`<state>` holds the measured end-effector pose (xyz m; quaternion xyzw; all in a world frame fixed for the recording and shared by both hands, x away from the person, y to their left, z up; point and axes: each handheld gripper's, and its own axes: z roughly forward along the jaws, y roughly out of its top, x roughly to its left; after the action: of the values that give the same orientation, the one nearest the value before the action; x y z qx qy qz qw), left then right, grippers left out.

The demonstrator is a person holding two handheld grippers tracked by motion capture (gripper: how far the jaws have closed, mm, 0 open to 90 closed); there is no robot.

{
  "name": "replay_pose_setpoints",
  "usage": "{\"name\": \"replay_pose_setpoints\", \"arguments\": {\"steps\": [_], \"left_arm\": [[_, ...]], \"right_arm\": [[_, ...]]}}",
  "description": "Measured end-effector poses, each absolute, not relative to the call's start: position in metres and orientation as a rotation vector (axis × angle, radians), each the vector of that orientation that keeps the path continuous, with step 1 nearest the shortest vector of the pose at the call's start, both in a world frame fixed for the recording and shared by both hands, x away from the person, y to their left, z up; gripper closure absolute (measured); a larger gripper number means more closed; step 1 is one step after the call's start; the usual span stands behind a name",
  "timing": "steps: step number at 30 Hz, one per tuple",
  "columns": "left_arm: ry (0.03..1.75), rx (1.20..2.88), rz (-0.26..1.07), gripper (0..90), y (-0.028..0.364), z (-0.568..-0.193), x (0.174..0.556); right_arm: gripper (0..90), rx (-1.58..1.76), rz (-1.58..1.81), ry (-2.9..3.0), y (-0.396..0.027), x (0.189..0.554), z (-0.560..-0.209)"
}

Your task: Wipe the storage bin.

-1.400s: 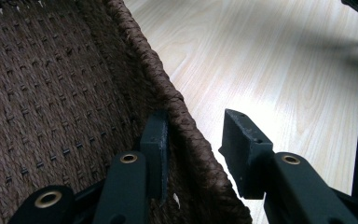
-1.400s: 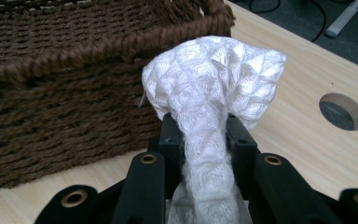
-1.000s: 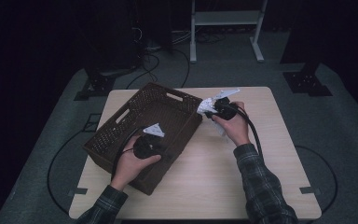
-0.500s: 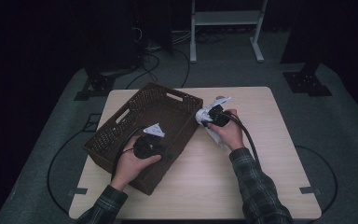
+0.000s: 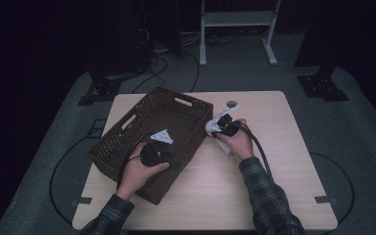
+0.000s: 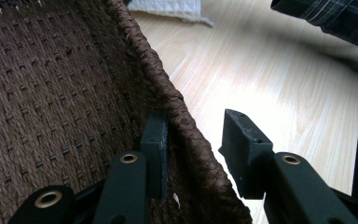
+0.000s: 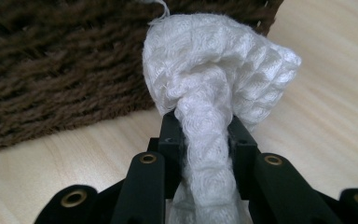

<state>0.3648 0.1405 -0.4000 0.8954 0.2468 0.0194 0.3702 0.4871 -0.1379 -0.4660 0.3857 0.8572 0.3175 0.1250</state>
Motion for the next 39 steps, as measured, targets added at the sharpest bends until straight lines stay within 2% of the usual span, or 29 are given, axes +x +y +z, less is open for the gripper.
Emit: {"name": "replay_pose_setpoints", "arguments": {"steps": [4,12,39], "left_arm": [[0.635,2.295,0.049,61.4,0.140,-0.400,0.365],[0.636,2.297,0.056,62.1,0.140,-0.400,0.365],[0.633,2.298,0.049,61.2,0.140,-0.400,0.365]], "right_arm": [[72.3,1.137,0.913,2.513,-0.138,0.487,-0.475],[72.2,1.106,0.896,2.512,-0.137,0.483,-0.468],[72.3,0.961,1.067,2.394,-0.141,0.460,-0.404]]}}
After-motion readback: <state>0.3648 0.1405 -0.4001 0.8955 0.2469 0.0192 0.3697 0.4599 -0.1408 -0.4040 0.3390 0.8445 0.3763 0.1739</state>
